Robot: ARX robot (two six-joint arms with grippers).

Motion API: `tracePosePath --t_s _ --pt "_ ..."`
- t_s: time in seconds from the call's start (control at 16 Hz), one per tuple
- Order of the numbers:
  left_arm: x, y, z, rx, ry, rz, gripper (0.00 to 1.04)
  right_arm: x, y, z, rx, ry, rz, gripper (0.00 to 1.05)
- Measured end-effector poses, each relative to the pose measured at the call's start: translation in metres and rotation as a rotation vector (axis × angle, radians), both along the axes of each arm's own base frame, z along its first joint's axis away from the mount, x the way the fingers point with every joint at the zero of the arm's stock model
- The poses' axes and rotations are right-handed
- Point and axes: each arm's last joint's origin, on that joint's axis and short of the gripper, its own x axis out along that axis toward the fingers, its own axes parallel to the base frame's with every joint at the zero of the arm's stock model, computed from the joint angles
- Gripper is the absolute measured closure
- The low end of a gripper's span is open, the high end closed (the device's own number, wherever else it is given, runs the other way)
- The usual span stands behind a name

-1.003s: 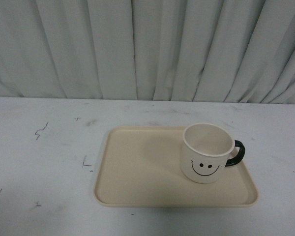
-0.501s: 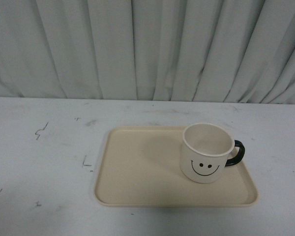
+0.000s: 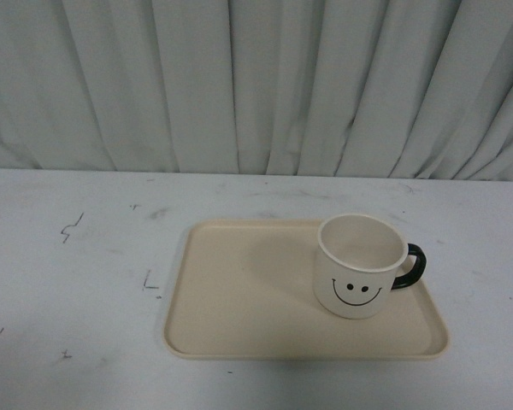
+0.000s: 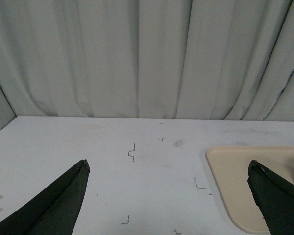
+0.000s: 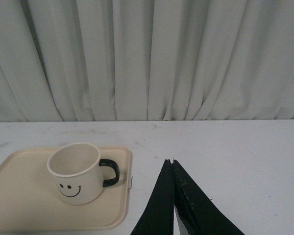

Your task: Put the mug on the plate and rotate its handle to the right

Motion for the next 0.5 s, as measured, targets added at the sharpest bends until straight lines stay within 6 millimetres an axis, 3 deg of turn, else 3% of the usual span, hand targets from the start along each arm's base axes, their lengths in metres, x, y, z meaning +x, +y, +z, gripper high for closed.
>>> tracePosePath --t_s 0.06,0.13,0.5 --pt "0.0 0.0 0.0 0.0 0.0 0.0 0.07 0.0 0.0 0.0 0.0 0.0 0.0 1.03" --pt "0.0 0.0 0.0 0.0 0.0 0.0 0.07 0.0 0.0 0.0 0.0 0.0 0.0 0.93" --pt "0.0 0.0 0.0 0.0 0.0 0.0 0.07 0.0 0.0 0.0 0.0 0.0 0.0 0.22"
